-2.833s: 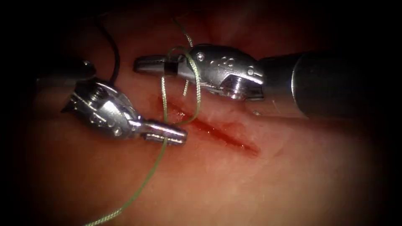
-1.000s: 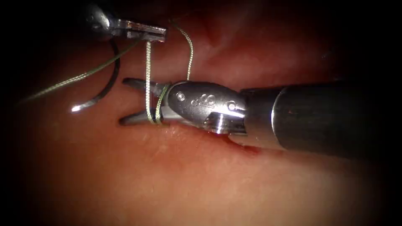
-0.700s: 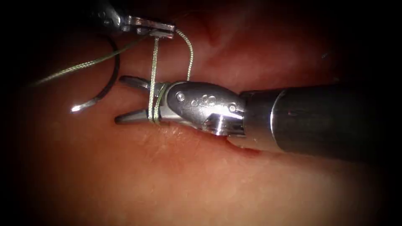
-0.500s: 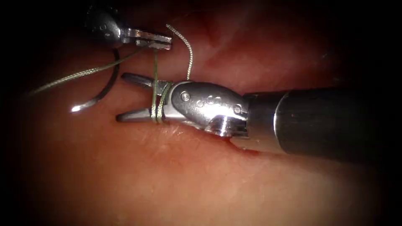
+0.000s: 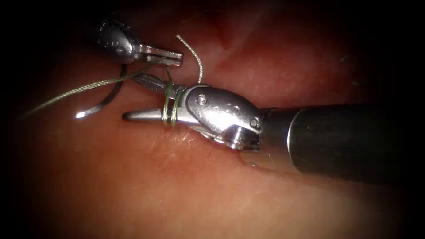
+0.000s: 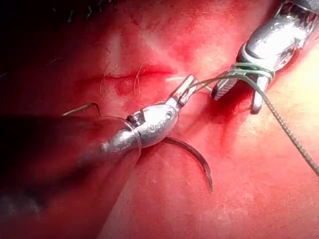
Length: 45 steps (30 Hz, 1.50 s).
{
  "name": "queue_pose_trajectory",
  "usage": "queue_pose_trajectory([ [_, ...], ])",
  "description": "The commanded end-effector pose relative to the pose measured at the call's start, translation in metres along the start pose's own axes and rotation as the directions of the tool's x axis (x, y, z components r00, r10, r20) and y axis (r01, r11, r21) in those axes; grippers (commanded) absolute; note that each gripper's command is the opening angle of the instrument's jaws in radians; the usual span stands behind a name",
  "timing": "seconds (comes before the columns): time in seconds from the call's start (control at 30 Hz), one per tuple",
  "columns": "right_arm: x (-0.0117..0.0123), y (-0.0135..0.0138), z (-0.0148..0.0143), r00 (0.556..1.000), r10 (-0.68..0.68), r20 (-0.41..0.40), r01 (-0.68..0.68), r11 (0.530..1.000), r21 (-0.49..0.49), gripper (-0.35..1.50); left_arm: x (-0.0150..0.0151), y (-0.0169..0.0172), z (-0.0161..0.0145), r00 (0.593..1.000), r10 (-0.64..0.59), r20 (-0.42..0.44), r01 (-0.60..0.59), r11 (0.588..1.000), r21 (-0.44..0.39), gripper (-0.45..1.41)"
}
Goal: Wound Closure
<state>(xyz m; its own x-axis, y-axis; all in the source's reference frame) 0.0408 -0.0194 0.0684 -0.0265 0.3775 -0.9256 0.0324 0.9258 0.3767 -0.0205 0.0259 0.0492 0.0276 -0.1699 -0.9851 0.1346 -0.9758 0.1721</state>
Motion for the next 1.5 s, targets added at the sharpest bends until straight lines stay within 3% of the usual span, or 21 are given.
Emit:
queue_pose_trajectory([
  [0.03, -0.0002, 0.0005, 0.0002, 1.0, -0.001, -0.009, 0.001, 1.0, -0.007, 0.46, -0.0004, -0.0003, 0.0001, 1.0, 0.005, -0.001, -0.005, 1.0, 0.003, -0.45],
  [0.27, 0.0005, 0.0014, -0.0007, 0.998, 0.003, -0.07, -0.007, 0.999, -0.047, 0.46, 0.0001, 0.0008, -0.0001, 1.0, 0.007, -0.003, -0.007, 1.0, 0.003, -0.45],
  [0.73, 0.0003, 0.0024, -0.003, 0.998, 0.005, -0.059, -0.012, 0.993, -0.114, 0.42, 0.0023, 0.0036, -0.0009, 1.0, 0.006, -0.017, -0.006, 1.0, -0.013, -0.45],
  [0.87, 0.0001, 0.0029, -0.0035, 0.995, 0.081, -0.059, -0.09, 0.982, -0.165, 0.41, 0.003, 0.0046, -0.0012, 1.0, 0.007, -0.019, -0.007, 1.0, -0.015, -0.45],
  [0.9, 0.0, 0.0031, -0.0036, 0.984, 0.159, -0.076, -0.171, 0.967, -0.191, 0.39, 0.0035, 0.0053, -0.0011, 1.0, 0.007, -0.02, -0.007, 1.0, -0.017, -0.45],
  [1.17, -0.0003, 0.0034, -0.0042, 0.937, 0.329, -0.12, -0.35, 0.899, -0.264, 0.29, 0.0052, 0.0074, -0.0003, 1.0, 0.008, -0.021, -0.008, 1.0, -0.018, -0.45],
  [1.33, -0.0011, 0.0038, -0.0047, 0.926, 0.356, -0.127, -0.378, 0.866, -0.328, 0.29, 0.0056, 0.0078, 0.0, 1.0, 0.008, -0.02, -0.008, 1.0, -0.017, -0.45],
  [1.5, -0.0028, 0.0034, -0.0054, 0.925, 0.376, -0.059, -0.363, 0.827, -0.428, 0.3, 0.0059, 0.0079, 0.0009, 1.0, 0.006, -0.015, -0.007, 1.0, -0.011, -0.45],
])
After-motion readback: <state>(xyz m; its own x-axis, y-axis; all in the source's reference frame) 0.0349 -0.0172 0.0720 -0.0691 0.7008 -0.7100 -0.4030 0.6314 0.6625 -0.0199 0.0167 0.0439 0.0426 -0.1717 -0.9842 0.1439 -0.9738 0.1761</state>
